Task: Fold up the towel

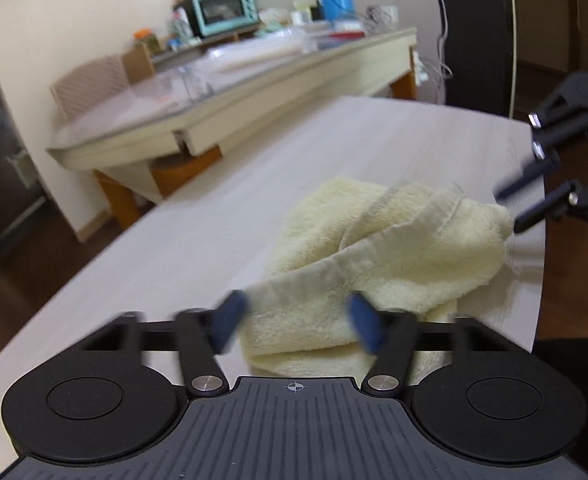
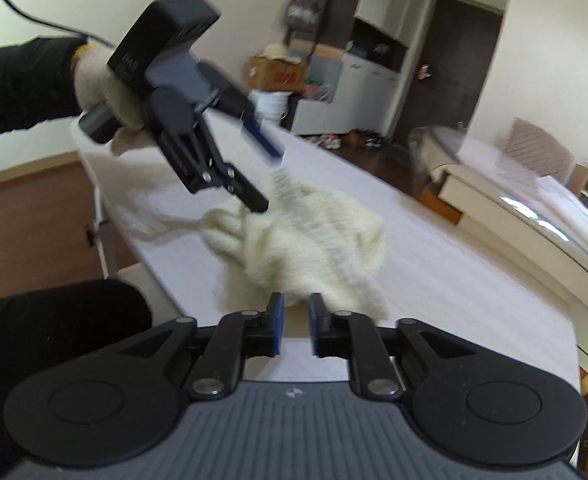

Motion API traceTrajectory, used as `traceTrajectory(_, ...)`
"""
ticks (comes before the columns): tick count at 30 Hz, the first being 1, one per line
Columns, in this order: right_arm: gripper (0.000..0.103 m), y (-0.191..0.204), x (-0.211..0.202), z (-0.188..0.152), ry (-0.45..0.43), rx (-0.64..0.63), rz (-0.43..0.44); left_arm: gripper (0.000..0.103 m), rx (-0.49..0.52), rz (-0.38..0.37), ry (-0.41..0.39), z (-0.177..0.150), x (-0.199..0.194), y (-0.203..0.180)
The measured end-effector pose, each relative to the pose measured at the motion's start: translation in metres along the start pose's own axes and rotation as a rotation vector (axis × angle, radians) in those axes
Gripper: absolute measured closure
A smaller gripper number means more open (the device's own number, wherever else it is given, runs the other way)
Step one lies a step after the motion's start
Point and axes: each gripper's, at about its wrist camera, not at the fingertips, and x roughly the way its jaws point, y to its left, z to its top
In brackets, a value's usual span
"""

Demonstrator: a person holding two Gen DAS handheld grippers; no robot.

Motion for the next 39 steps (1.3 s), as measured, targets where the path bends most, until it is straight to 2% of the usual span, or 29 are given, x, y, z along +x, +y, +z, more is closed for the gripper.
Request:
traceTrajectory(1,0.057,-0.001,0.000,0.001,-0.004,-0.004,-0.005,0.075,0.007,-0.010,0.003,-0.002,-0.002,-0.006)
traceTrajectory(2,0.054,-0.002,0.000,0.002,-0.008,-0.008,-0.011,0.082,0.011,-0.015,0.004,-0.003,-0.002,-0.009)
traceTrajectory(5,0.047,-0.002,0.007,0.005,-0.009,-0.051,0.000,0.089,0.013,-0.013,0.011,-0.007,-0.002,-0.015)
traceTrajectory(9,0.048,-0.005,0.031,0.008,0.006,-0.093,0.021,0.091,0.004,0.028,0.014,-0.009,0.004,-0.009)
traceTrajectory(10,0.051,-0.007,0.038,0.008,0.010,-0.096,0.016,0.092,0.010,0.042,0.015,-0.007,0.008,-0.006)
traceTrajectory(12,0.065,-0.012,0.052,0.012,0.020,-0.097,0.007,0.092,0.016,0.074,0.016,-0.003,0.017,0.001)
traceTrajectory(13,0.077,-0.013,0.056,0.013,0.024,-0.094,0.004,0.092,0.018,0.088,0.016,0.000,0.022,0.005)
traceTrajectory(14,0.082,-0.016,0.062,0.016,0.031,-0.092,0.002,0.092,0.021,0.102,0.016,0.003,0.027,0.009)
traceTrajectory(18,0.089,-0.030,0.090,0.026,0.027,-0.131,-0.091,0.092,0.026,0.160,0.008,0.014,0.041,0.026)
traceTrajectory(21,0.091,-0.040,0.098,0.033,0.008,-0.158,-0.156,0.092,0.015,0.186,-0.014,0.026,0.043,0.040)
traceTrajectory(26,0.093,-0.043,0.074,0.037,-0.016,-0.176,-0.137,0.092,0.032,0.167,-0.067,0.036,0.015,0.033)
traceTrajectory(31,0.093,-0.024,0.043,0.019,0.012,-0.218,-0.065,0.092,0.051,0.091,-0.104,0.028,-0.017,0.004)
traceTrajectory(33,0.092,-0.009,0.033,0.005,0.064,-0.219,-0.018,0.092,0.065,0.057,-0.109,0.021,-0.027,-0.012)
traceTrajectory(35,0.089,0.003,0.025,-0.004,0.078,-0.218,-0.003,0.092,0.102,0.025,-0.104,0.012,-0.033,-0.033)
traceTrajectory(37,0.086,0.009,0.018,-0.008,0.074,-0.196,0.019,0.092,0.127,0.007,-0.091,0.004,-0.035,-0.050)
traceTrajectory(39,0.082,0.008,0.006,-0.006,0.022,-0.131,0.047,0.092,0.161,0.014,-0.078,-0.003,-0.036,-0.064)
